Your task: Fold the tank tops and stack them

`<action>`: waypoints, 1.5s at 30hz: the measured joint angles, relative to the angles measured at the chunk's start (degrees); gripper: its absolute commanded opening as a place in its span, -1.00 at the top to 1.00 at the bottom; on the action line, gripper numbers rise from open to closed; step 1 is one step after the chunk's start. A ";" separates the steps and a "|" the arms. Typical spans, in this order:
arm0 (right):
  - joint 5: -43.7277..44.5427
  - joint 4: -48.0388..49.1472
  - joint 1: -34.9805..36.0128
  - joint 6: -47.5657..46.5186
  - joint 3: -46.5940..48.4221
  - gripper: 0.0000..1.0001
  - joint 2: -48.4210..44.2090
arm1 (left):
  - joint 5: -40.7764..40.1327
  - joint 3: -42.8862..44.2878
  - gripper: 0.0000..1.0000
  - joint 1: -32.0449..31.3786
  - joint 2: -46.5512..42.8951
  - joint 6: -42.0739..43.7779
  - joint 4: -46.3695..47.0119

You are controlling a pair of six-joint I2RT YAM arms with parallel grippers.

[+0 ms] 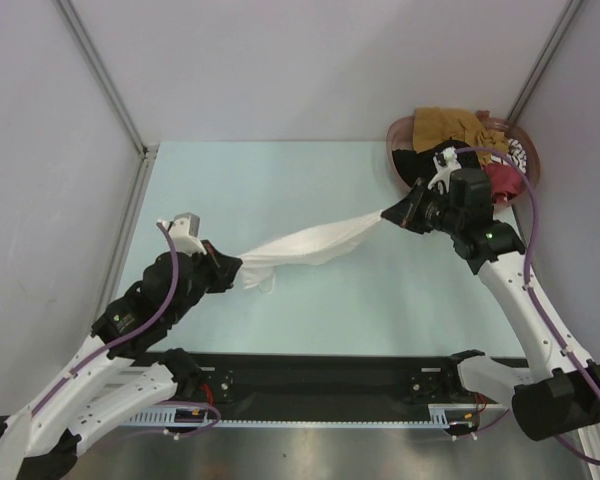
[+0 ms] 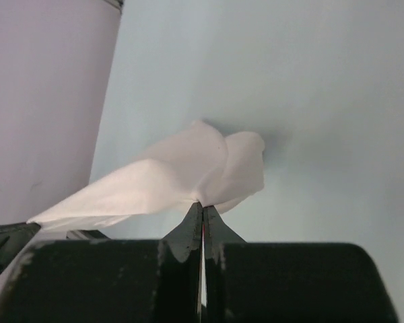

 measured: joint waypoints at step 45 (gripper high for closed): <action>1.16 6.86 10.40 -4.87 1.18 0.03 39.47 | 22.45 -21.38 1.00 25.51 8.72 -0.02 15.19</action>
